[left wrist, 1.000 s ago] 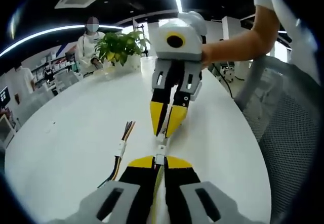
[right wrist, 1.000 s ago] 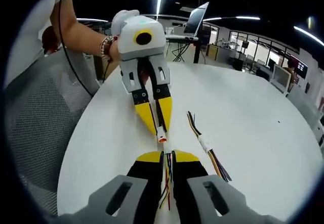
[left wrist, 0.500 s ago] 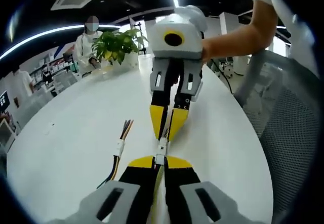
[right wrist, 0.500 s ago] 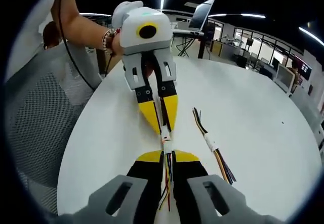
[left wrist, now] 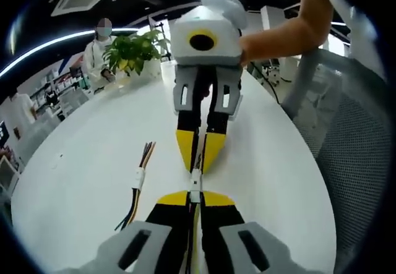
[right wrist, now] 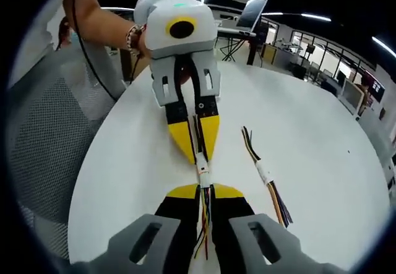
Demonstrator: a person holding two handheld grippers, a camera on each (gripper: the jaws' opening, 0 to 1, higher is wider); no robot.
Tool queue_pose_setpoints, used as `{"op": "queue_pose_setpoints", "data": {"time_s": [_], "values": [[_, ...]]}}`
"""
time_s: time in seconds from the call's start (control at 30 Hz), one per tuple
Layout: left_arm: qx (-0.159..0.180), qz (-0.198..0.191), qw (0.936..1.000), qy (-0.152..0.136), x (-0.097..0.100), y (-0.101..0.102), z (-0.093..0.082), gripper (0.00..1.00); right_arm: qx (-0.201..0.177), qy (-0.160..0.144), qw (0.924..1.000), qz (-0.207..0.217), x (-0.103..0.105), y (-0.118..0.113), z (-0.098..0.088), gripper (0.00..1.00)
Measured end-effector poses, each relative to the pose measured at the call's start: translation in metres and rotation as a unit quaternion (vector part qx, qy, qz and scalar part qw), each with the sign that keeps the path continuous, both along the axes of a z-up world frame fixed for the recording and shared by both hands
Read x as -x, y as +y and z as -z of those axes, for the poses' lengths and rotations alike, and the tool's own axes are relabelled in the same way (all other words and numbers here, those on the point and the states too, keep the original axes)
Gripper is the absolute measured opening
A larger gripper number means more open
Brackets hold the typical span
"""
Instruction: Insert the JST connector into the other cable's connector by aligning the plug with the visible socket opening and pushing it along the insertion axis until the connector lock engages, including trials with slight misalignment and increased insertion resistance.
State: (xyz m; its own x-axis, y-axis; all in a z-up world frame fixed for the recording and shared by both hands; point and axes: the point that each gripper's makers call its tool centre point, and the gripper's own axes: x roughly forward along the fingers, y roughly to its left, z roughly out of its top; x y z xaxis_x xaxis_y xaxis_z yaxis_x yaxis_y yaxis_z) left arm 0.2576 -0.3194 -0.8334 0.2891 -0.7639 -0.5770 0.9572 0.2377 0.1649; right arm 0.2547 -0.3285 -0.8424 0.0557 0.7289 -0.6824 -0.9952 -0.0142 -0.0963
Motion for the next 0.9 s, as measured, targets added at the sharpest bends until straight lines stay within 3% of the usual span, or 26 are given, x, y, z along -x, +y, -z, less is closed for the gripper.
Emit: {"op": "queue_pose_setpoints", "data": {"time_s": [0.3,0.9], "values": [[-0.031,0.014,0.9994,-0.001,0.004,0.001,0.012,0.00,0.028,-0.009,0.9994,-0.018,0.005,0.001,0.009,0.04],[-0.024,0.006,0.9996,0.010,0.003,-0.001,0.010,0.00,0.027,-0.007,0.9993,-0.023,0.008,0.006,0.008,0.04]]}}
